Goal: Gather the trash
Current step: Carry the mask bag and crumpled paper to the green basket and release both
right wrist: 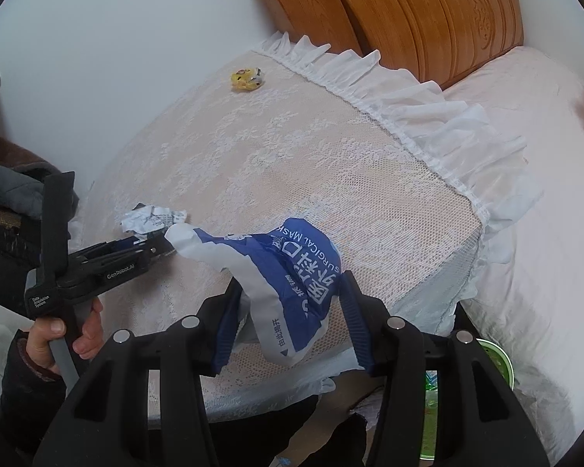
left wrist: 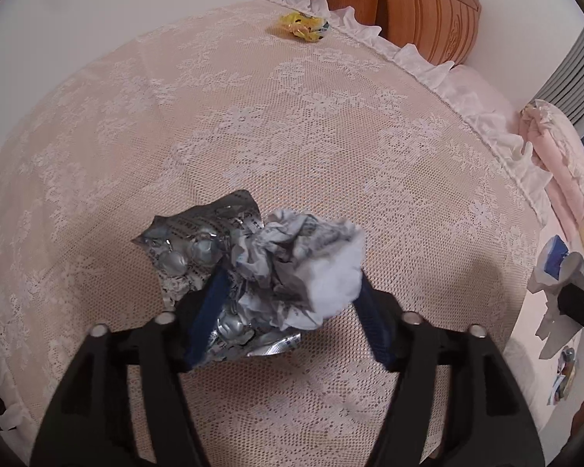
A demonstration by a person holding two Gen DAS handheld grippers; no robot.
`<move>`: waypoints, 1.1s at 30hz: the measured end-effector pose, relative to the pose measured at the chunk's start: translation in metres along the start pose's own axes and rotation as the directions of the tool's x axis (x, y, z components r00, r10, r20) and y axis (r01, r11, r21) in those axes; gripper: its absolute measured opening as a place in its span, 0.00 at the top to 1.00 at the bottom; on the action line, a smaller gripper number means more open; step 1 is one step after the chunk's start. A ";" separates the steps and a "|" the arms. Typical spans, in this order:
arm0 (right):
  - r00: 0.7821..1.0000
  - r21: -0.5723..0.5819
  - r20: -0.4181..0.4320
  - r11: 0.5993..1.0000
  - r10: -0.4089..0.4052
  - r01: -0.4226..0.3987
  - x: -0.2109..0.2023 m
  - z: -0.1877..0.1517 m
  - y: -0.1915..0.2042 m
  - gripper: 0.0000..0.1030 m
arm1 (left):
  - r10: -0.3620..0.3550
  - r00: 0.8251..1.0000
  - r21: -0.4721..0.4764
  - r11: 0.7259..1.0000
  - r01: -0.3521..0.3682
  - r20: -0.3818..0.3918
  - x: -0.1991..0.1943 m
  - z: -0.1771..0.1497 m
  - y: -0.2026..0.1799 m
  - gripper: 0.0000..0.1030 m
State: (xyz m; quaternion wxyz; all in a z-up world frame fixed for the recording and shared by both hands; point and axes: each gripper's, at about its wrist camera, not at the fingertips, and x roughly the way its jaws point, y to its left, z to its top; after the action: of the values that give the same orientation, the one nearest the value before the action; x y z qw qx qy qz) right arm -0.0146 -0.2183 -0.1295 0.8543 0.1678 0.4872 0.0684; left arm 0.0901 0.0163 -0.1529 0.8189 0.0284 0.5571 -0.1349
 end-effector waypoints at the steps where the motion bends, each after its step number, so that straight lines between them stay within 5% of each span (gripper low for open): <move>1: 1.000 0.001 0.000 1.000 -0.001 0.001 -0.001 -0.002 0.000 0.51 | 0.006 1.000 -0.006 1.000 -0.006 0.007 -0.001 0.001 0.000 0.20; 7: 1.000 0.024 -0.011 1.000 -0.007 0.007 -0.003 -0.008 -0.004 0.51 | 0.003 1.000 0.006 1.000 -0.003 0.014 -0.001 0.007 -0.008 0.14; 8: 1.000 0.027 -0.013 1.000 -0.007 0.007 -0.003 -0.009 -0.005 0.51 | 0.011 1.000 0.009 1.000 -0.011 0.018 -0.001 0.008 -0.011 0.20; 10: 1.000 0.030 -0.011 1.000 -0.010 0.010 -0.004 -0.011 -0.007 0.51 | 0.015 1.000 0.010 1.000 -0.015 0.015 -0.002 0.009 -0.014 0.48; 12: 1.000 0.036 -0.009 0.999 -0.009 0.010 -0.005 -0.013 -0.008 0.51 | 0.003 1.000 -0.014 1.000 -0.002 0.020 -0.005 0.011 -0.013 0.55; 25: 0.999 0.053 0.039 0.998 -0.022 0.019 -0.021 -0.021 -0.019 0.51 | -0.046 0.986 0.029 0.999 0.042 0.159 -0.091 0.007 -0.046 0.57; 33: 0.998 0.061 0.056 0.998 -0.023 0.019 -0.029 -0.026 -0.027 0.51 | -0.007 0.995 -0.002 1.000 0.007 0.102 -0.066 -0.002 -0.045 0.57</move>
State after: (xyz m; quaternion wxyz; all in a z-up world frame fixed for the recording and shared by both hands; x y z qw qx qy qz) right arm -0.0531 -0.2458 -0.1271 0.8630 0.1903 0.4663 0.0397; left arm 0.0543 -0.0143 -0.0885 0.8460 0.0185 0.5146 -0.1384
